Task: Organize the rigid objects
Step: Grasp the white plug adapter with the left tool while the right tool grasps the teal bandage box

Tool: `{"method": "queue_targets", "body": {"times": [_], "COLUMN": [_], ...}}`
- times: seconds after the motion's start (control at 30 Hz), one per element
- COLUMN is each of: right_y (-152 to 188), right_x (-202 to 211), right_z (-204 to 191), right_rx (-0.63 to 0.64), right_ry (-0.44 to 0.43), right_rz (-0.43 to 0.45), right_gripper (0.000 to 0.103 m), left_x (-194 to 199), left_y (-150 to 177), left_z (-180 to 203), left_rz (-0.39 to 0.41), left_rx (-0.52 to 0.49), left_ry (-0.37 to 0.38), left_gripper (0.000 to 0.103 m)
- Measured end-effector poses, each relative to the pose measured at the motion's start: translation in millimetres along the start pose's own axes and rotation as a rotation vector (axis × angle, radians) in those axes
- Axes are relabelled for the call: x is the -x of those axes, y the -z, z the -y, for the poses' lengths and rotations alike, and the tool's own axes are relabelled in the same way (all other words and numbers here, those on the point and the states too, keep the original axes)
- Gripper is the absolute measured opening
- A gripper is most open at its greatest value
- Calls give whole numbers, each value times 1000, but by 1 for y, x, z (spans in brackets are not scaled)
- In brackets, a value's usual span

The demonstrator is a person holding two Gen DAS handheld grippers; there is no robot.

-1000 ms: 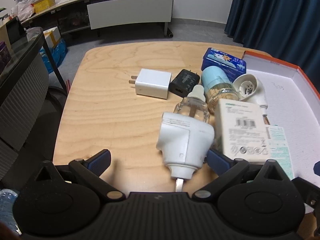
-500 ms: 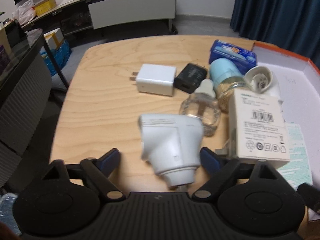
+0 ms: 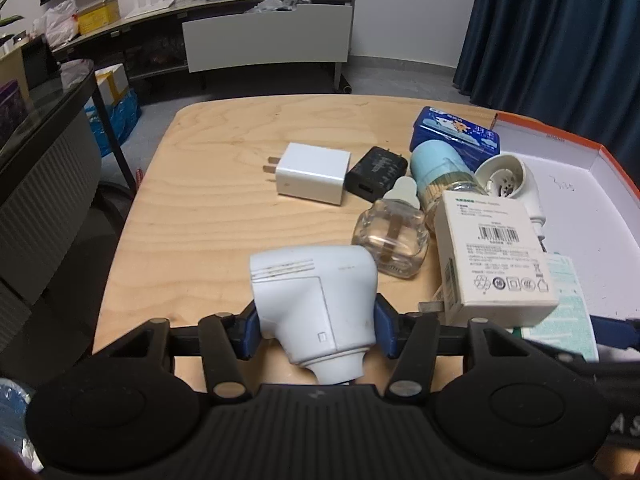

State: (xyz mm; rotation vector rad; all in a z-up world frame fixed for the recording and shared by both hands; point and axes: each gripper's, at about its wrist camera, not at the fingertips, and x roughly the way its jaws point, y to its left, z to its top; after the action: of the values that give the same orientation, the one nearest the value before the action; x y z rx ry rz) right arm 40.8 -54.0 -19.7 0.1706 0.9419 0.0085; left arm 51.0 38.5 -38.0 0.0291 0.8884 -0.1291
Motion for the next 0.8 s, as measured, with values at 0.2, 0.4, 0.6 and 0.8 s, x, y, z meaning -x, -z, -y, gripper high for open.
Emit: {"method": "queue_targets", "body": {"times": [0.2, 0.4, 0.6, 0.8], "right_y": [1, 3, 4, 5], "right_x": [17, 39, 53, 47], "right_z": [7, 16, 26, 29], "right_rx": [13, 27, 12, 28], "right_ry": [-8, -30, -42, -53], "right_rz": [30, 68, 83, 50], "right_gripper": [85, 85, 84, 85], "left_x": [11, 25, 34, 41], "left_y": [5, 9, 13, 16], "left_z": [-5, -8, -8, -5], "left_rz": [14, 33, 47, 62], "left_rx": [33, 68, 96, 105], "left_ry": [16, 31, 48, 53], "left_gripper": [55, 55, 55, 55]}}
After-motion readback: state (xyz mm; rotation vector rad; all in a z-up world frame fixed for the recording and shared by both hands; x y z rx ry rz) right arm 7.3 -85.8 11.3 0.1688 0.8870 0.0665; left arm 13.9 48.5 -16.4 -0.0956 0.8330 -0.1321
